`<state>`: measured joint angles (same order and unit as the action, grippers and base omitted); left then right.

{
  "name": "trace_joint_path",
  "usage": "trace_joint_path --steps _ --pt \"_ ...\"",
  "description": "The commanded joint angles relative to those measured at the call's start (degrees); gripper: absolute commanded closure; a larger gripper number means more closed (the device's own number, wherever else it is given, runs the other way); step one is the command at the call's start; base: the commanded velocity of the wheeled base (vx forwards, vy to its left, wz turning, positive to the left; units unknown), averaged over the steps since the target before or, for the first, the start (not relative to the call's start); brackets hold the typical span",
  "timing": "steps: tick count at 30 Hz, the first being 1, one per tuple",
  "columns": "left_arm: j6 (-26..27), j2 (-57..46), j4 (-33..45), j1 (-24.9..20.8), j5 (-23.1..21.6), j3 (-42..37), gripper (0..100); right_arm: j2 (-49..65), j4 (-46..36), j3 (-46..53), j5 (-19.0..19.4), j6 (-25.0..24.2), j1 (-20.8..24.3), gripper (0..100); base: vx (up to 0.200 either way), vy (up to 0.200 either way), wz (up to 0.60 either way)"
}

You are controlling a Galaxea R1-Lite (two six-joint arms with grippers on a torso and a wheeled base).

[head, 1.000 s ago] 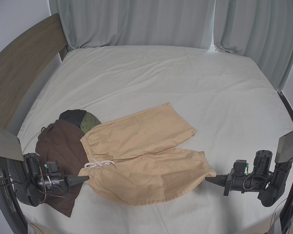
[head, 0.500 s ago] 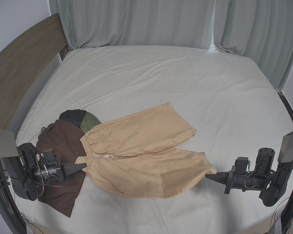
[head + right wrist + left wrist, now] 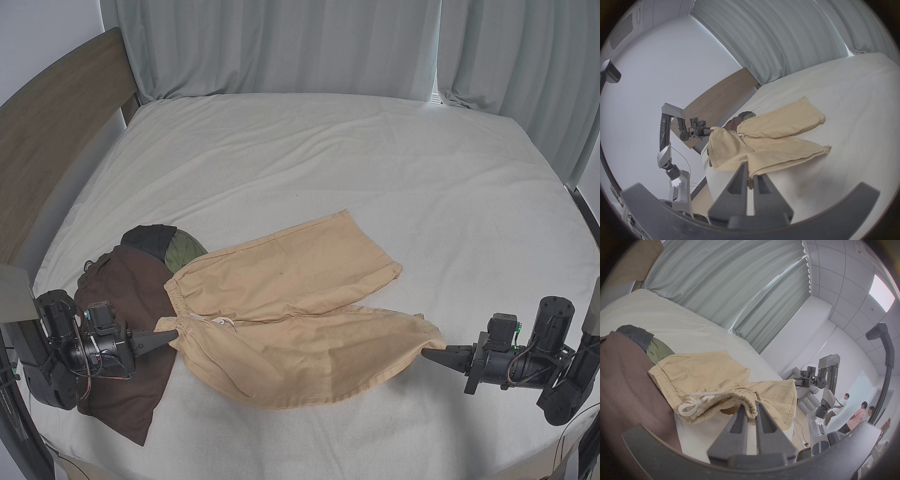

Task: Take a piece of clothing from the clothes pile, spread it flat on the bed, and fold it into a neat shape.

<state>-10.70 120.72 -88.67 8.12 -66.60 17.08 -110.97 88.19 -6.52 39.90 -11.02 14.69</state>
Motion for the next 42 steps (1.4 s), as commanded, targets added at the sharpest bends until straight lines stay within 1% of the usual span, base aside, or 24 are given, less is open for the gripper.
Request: trace_joint_path --steps 1,4,6,7,8,10,13,15,16,21,24,31,36,37,42 --pt "0.0 0.0 0.0 0.1 0.0 0.0 100 2.3 0.1 -0.3 -0.1 -0.5 0.4 100 0.000 0.000 0.00" --pt "0.0 0.0 0.0 0.2 0.0 0.1 100 2.2 0.1 -1.5 -0.3 -0.8 0.4 100 0.000 0.000 0.00" --pt "-0.1 -0.1 0.0 0.3 0.0 0.1 100 1.9 0.1 -3.4 -1.7 -0.9 0.4 100 0.000 0.000 0.00" --pt "-0.1 -0.1 0.0 0.3 0.0 0.1 100 1.9 0.1 -3.4 -1.7 -0.9 0.4 100 0.000 0.000 0.00" --pt "-0.1 -0.5 0.0 0.5 0.0 0.7 100 1.5 0.1 -6.1 -3.7 -1.7 0.5 100 0.000 0.000 0.00" --pt "-0.4 -0.9 0.0 1.1 0.1 0.9 100 0.5 0.1 -8.9 -4.7 -4.2 0.6 100 0.000 0.000 0.00" --pt "-0.4 -1.1 0.0 1.7 0.1 0.9 100 -0.8 0.1 -13.2 -4.8 -8.2 0.7 100 0.000 0.000 0.00" --pt "-0.4 -1.1 0.0 1.7 0.1 0.9 100 -1.1 0.1 -13.6 -4.8 -8.5 0.6 100 0.000 0.000 0.00" --pt "-0.5 -1.3 0.0 2.3 0.1 0.9 100 -2.4 0.0 -17.4 -4.8 -9.9 0.1 100 0.000 0.000 0.00" --pt "-0.5 -1.5 0.0 2.5 0.1 0.9 100 -4.3 -0.1 -21.1 -4.8 -10.7 -1.1 100 0.000 0.000 0.00" --pt "-0.5 -1.9 0.0 3.0 0.1 0.9 100 -4.8 0.0 -22.8 -4.8 -11.0 -1.0 100 0.000 0.000 0.00" --pt "-0.5 -2.2 0.0 3.6 0.1 1.0 100 -5.0 -0.1 -29.2 -4.5 -14.7 -0.9 100 0.000 0.000 0.00" --pt "-0.4 -2.1 0.0 3.6 0.1 0.9 100 -6.7 -0.6 -32.2 -4.5 -15.2 -0.7 100 0.000 0.000 0.00" --pt "-0.4 -2.1 0.0 3.6 0.1 0.9 100 -7.7 -2.5 -35.5 -4.4 -15.5 -0.7 100 0.000 0.000 0.00" --pt "-0.5 -1.9 0.0 3.9 0.1 1.3 100 -9.2 -6.1 -40.7 -4.3 -16.5 -0.8 100 0.000 0.000 0.00"
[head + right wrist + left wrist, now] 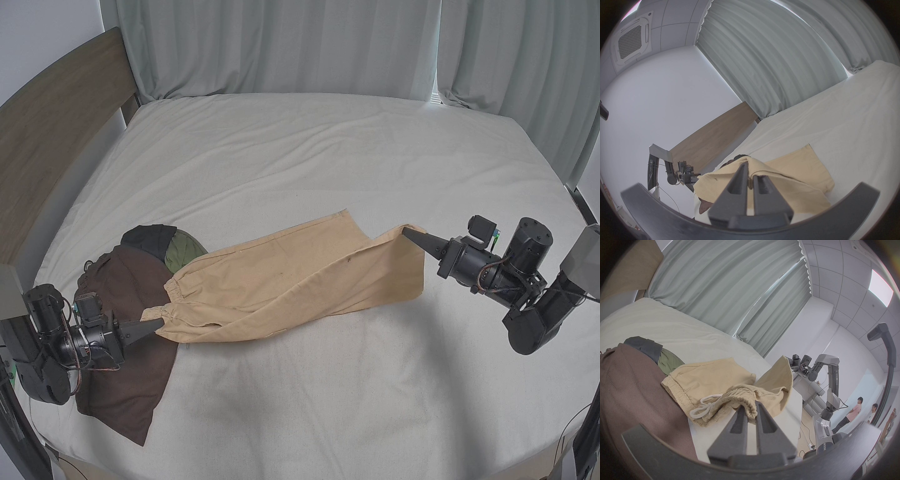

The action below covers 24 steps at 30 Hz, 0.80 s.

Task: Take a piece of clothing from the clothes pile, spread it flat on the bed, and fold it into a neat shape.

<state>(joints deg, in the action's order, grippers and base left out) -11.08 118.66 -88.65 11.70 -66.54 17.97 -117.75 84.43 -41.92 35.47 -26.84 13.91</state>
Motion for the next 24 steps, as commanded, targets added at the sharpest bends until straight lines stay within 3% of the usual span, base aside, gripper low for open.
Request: trace_joint_path --steps 1,15,24 --pt "-0.1 0.3 0.0 0.5 0.0 0.6 100 -2.7 -2.6 -6.2 0.1 -0.8 0.0 100 0.000 0.000 0.00" --pt "-4.4 1.0 0.0 2.2 0.3 2.3 100 -11.5 -8.2 -21.7 0.1 -0.9 -0.1 100 0.000 0.000 0.00" --pt "-5.4 5.7 0.0 1.7 5.6 5.0 100 -18.0 -9.8 -32.3 0.1 -3.7 -0.3 100 0.000 0.000 0.00"
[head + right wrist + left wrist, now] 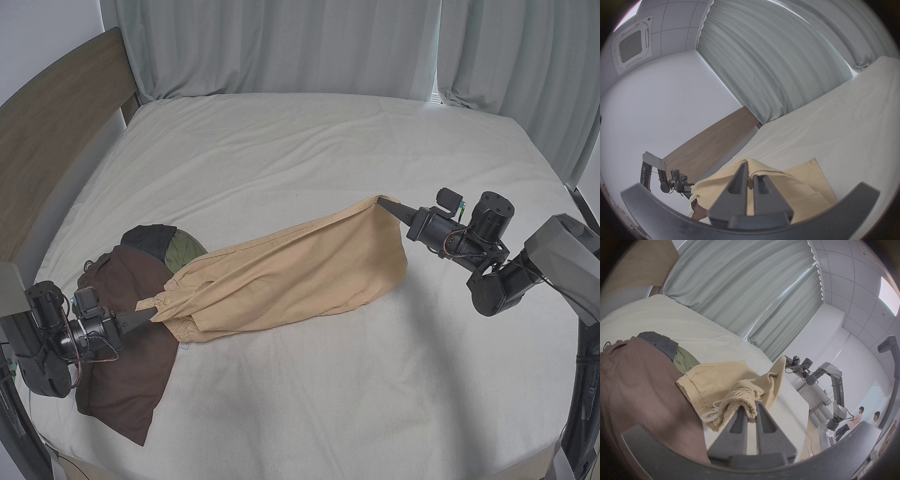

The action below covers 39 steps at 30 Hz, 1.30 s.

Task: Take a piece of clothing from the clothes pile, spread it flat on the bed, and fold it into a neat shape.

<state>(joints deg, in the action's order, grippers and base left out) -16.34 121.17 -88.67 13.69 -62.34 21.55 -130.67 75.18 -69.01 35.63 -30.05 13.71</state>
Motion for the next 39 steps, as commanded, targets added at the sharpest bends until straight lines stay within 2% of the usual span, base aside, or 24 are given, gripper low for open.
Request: trace_joint_path --steps 1,8,13,24,39 --pt "-0.3 3.6 0.0 -0.4 1.7 1.6 100 -6.0 -0.9 -6.6 0.0 -0.5 -0.1 100 0.000 0.000 0.00" --pt "-0.9 4.9 0.0 -0.9 2.2 3.2 100 -11.9 -3.5 -15.8 0.0 -0.5 -0.2 100 0.000 0.000 0.00" --pt "-4.5 4.9 0.0 -2.1 5.7 4.8 100 -14.2 -6.9 -21.9 -0.1 -0.5 -0.1 100 0.000 0.000 0.00" --pt "-5.2 7.7 0.0 -1.9 7.9 8.1 100 -15.5 -12.5 -28.6 -0.2 -0.5 -0.1 100 0.000 0.000 0.00" --pt "-6.5 9.1 0.0 -1.6 8.2 10.2 100 -20.7 -17.1 -37.9 -0.5 -0.4 -0.1 100 0.000 0.000 0.00"
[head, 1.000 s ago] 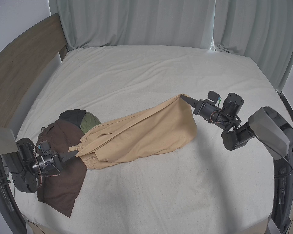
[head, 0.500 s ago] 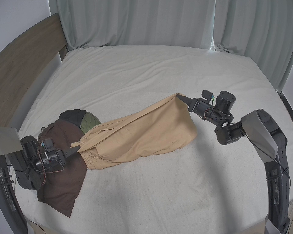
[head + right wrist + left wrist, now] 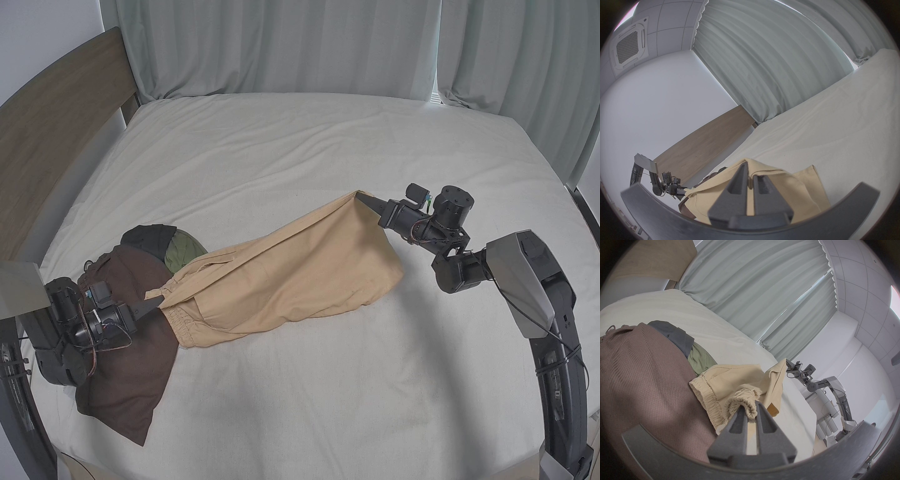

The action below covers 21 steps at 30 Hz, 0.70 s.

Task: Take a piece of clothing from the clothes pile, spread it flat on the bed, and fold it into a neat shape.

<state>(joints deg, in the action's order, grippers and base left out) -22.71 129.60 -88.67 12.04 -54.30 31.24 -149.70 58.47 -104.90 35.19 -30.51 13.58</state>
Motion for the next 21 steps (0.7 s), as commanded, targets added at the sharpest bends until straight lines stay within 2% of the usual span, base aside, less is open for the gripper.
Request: trace_joint_path --steps 1,5,6,7,8,11,16,21 --pt "-0.3 0.7 0.0 0.0 0.5 0.5 100 -1.9 -0.6 -2.5 0.0 0.1 0.0 100 0.000 0.000 0.00" --pt "-0.8 1.3 0.0 0.0 2.3 1.6 100 -2.4 -1.2 -3.4 0.0 0.2 0.0 100 0.000 0.000 0.00" --pt "-0.8 1.3 0.0 0.0 2.4 1.5 100 -2.4 -1.2 -3.6 0.0 0.2 0.0 0 0.000 0.000 0.00" --pt "-0.8 1.3 0.0 0.0 2.5 1.5 100 -2.4 -1.4 -4.1 0.0 0.2 0.0 0 0.000 0.000 0.00" --pt "-0.9 1.4 0.0 0.0 2.5 1.9 0 -2.6 -2.0 -5.1 -0.1 0.1 0.0 0 0.000 0.000 0.00" --pt "-3.2 2.0 0.0 0.3 3.4 4.0 0 -4.1 -2.7 -7.1 -0.3 0.2 0.0 0 0.000 0.000 0.00" --pt "-3.9 1.4 0.0 1.4 5.1 4.7 0 -2.5 -2.4 -5.0 -0.3 0.4 0.0 0 0.000 0.000 0.00" --pt "-4.5 -0.8 0.0 1.6 5.1 4.2 0 3.4 0.2 4.7 -0.3 0.8 0.5 0 0.000 0.000 0.00"
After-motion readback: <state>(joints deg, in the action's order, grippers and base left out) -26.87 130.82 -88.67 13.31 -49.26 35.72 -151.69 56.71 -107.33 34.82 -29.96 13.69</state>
